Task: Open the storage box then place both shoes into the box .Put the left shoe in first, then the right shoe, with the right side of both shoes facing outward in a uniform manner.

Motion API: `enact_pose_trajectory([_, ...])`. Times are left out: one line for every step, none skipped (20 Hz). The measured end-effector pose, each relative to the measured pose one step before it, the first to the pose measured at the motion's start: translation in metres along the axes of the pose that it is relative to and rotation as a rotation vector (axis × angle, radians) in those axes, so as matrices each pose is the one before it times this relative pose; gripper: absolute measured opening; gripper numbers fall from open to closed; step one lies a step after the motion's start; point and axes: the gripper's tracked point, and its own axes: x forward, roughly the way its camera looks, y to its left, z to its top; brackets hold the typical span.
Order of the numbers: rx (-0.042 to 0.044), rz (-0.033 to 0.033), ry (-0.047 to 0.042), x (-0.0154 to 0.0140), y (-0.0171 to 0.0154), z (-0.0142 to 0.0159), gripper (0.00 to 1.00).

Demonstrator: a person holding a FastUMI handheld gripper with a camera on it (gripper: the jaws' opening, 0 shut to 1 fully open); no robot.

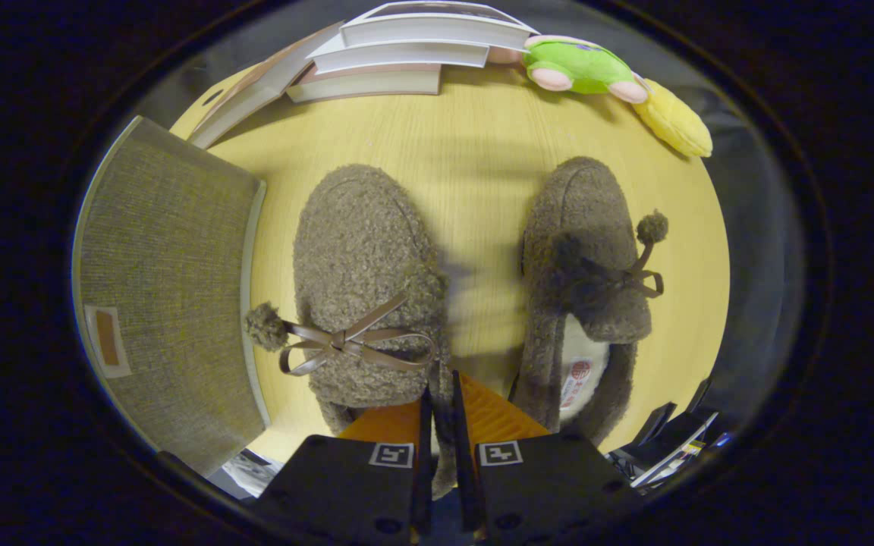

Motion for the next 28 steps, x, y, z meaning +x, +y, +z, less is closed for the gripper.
enact_pose_trajectory([0.00876,0.00169,0.00429,0.00043,-0.00012,-0.0003,0.17])
enact_pose_trajectory([0.00626,0.00749,0.00524,-0.00246,0.00095,-0.00009,0.17])
enact_pose_trajectory([0.00628,0.00425,0.00203,0.0027,0.00044,-0.00019,0.16])
enact_pose_trajectory([0.01079,0.00303,0.00627,-0.00037,-0.00019,-0.00041,0.14])
enact_pose_trajectory([0.01402,0.00306,0.0132,0.00039,-0.00072,-0.00033,0.14])
enact_pose_trajectory([-0.00283,0.0045,0.0061,-0.01549,-0.00078,0.0067,0.15])
enact_pose_trajectory([-0.01079,0.00719,-0.01009,0.0322,0.00147,-0.01012,0.11])
enact_pose_trajectory([-0.00294,-0.00897,-0.0097,-0.01791,0.00008,0.00442,0.07])
enact_pose_trajectory([0.00036,-0.00205,-0.00724,-0.00033,0.00079,-0.001,0.07])
enact_pose_trajectory([-0.00632,0.00161,-0.00587,0.00098,-0.00024,-0.00079,0.07])
enact_pose_trajectory([-0.00962,0.01052,0.0159,-0.00187,0.00357,-0.00856,0.07])
enact_pose_trajectory([0.00698,0.00013,0.00356,0.00054,0.0003,0.0009,0.05])
enact_pose_trajectory([0.00761,-0.00198,-0.00436,-0.00177,0.00115,-0.0014,0.04])
enact_pose_trajectory([0.00835,0.00069,-0.00665,-0.0034,0.00101,0.00019,0.04])
enact_pose_trajectory([0.01971,-0.00102,-0.01122,-0.00361,0.00231,-0.0011,0.04])
enact_pose_trajectory([0.01905,0.00186,-0.01108,-0.00584,0.00283,-0.00029,0.04])
enact_pose_trajectory([0.02253,-0.0028,-0.00497,-0.00426,0.00223,-0.00161,0.04])
enact_pose_trajectory([0.01821,-0.0095,-0.00114,-0.00386,0.00263,-0.0014,0.04])
enact_pose_trajectory([0.00493,-0.01369,0.00288,-0.00708,0.00216,-0.00424,0.04])
enact_pose_trajectory([-0.00398,-0.02675,0.00519,-0.00569,-0.00003,-0.00322,0.03])
enact_pose_trajectory([-0.01116,-0.02626,0.00583,-0.00551,-0.00102,-0.00333,0.03])
enact_pose_trajectory([-0.00881,-0.02371,0.00102,-0.00602,0.00011,-0.00171,0.03])
enact_pose_trajectory([-0.00501,-0.01795,-0.00089,-0.00618,0.00046,-0.00092,0.04])
enact_pose_trajectory([0.0005,-0.01573,-0.00522,-0.00765,0.00009,-0.0001,0.04])
enact_pose_trajectory([0.00321,-0.01483,-0.00619,-0.00851,-0.00059,-0.00047,0.03])
enact_pose_trajectory([0.00877,-0.01705,-0.00709,-0.0109,-0.00182,0.00042,0.03])
enact_pose_trajectory([0.01016,-0.01775,-0.01027,-0.01079,-0.00297,0.00085,0.03])
enact_pose_trajectory([0.01168,-0.01794,-0.00971,-0.01307,-0.00353,0.00114,0.04])
